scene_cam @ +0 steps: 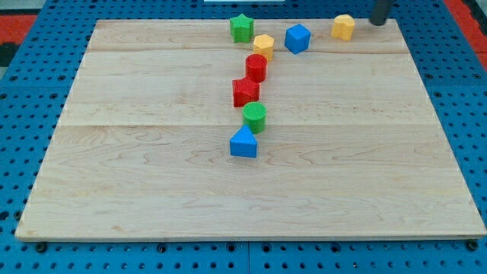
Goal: Move the hexagon slightly to the left
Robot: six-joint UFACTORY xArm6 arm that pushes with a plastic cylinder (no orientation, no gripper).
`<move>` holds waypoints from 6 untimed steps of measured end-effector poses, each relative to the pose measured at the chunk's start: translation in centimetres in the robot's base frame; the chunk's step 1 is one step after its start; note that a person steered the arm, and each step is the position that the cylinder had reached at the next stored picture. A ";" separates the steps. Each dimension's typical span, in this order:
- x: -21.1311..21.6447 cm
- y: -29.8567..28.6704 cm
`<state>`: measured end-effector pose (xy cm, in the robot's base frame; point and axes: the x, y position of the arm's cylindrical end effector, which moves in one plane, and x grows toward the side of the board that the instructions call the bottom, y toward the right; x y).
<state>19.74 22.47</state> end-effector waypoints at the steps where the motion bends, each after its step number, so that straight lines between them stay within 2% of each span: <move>1: 1.1 -4.2; 2: 3.9 -11.4; 3: 4.8 -16.6; 4: 5.1 -15.9; 6: 9.4 -25.0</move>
